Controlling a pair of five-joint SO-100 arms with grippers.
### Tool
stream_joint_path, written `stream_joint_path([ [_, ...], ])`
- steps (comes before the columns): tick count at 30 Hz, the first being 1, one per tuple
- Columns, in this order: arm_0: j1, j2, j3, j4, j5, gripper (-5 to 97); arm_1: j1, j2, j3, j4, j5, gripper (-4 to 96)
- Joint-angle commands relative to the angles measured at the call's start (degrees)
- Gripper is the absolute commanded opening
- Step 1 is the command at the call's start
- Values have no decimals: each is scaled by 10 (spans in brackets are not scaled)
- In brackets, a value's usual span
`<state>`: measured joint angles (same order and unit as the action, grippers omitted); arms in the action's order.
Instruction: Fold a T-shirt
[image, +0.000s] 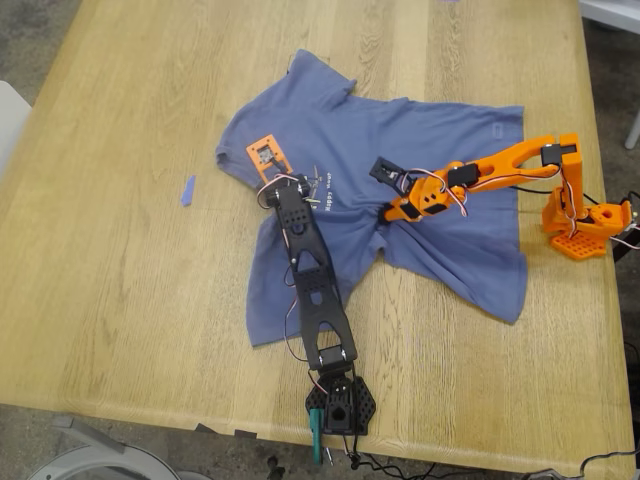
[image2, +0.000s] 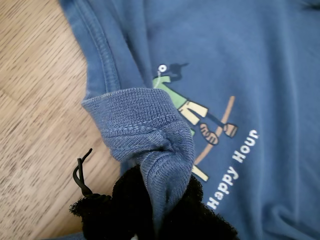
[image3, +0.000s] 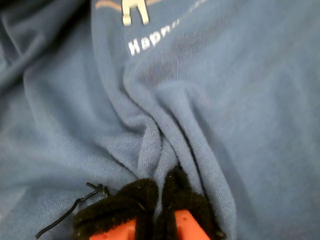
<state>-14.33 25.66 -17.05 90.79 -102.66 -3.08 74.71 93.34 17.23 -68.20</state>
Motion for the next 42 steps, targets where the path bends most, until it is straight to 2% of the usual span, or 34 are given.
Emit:
stream_joint_path([
  [1,18,136,-22,8,4,-1,8,45,-70,21,-5,1],
  [10,41,193,-21,20,6,-1,20,46,-198,104,-12,1],
  [17,95,237,-20,22,8,-1,31,46,-230,121,-12,1],
  [31,213,307,-20,41,10,-1,98,48,-184,73,-11,1],
  [42,366,294,-20,26,11,-1,160,49,-120,14,-5,1],
])
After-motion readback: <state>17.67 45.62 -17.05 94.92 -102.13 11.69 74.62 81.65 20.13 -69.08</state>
